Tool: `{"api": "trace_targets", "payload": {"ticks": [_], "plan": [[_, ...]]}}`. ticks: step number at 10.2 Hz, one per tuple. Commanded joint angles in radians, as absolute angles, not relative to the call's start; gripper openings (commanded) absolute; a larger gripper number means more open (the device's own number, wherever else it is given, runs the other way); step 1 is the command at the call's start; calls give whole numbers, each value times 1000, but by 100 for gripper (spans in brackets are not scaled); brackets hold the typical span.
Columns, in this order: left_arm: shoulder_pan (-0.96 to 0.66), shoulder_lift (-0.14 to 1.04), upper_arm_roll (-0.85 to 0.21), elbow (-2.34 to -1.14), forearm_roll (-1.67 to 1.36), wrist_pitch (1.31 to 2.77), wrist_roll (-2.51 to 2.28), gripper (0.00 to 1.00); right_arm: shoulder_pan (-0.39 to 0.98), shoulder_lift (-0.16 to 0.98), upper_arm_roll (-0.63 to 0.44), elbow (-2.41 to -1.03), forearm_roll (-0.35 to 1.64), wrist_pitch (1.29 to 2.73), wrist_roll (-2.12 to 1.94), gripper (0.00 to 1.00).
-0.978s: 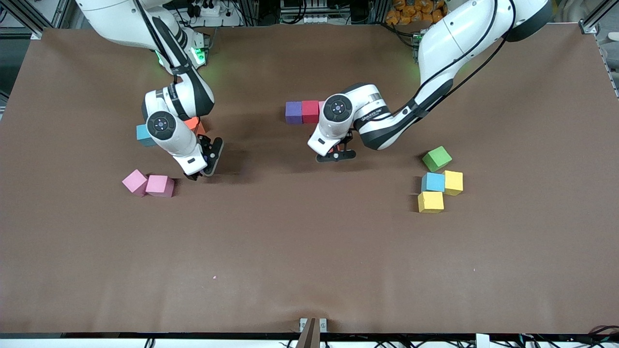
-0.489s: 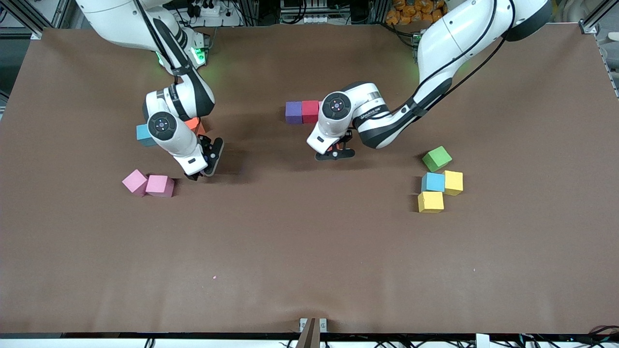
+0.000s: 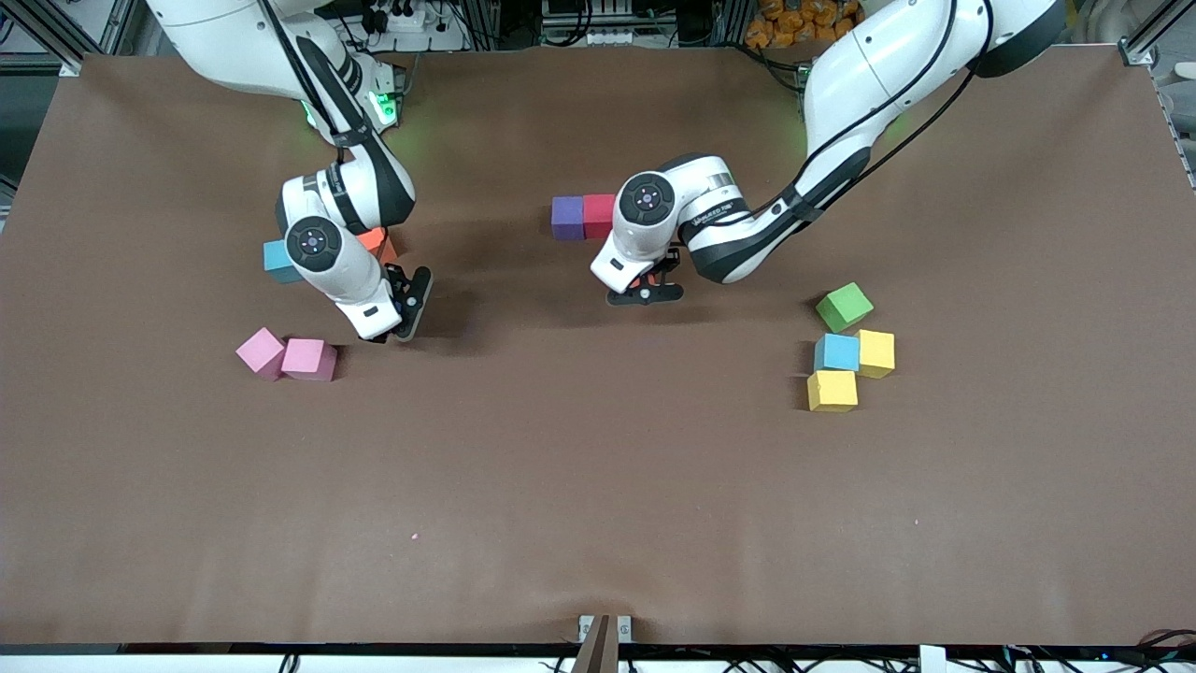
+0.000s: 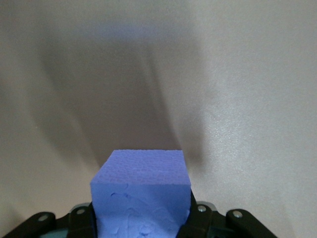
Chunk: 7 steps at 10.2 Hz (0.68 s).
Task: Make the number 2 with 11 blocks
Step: 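Place the orange cube below the red cube with the left gripper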
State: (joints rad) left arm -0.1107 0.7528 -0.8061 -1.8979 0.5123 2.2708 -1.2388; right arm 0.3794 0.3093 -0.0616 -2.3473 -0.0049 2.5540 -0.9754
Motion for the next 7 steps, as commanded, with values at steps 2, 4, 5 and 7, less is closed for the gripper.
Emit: {"api": "trace_targets", "payload": {"ticks": [2,4,5,7], "plan": [[-101,726,-801,-1911,529,2273,-1259,100,403,302,-52,-2295,12,2545,-1000,50],[-98,661,-802,-1887,508,2231,-1262,100,448,302,-52,-2244,14,2524,-993,50],[-98,637,-805,-1855,468,2199,-1262,100,471,304,-52,-2209,14,2478,-989,50],[-65,566,-805,-1822,414,2169,-1256,100,527,304,-52,-2162,14,2427,-942,50]]}}
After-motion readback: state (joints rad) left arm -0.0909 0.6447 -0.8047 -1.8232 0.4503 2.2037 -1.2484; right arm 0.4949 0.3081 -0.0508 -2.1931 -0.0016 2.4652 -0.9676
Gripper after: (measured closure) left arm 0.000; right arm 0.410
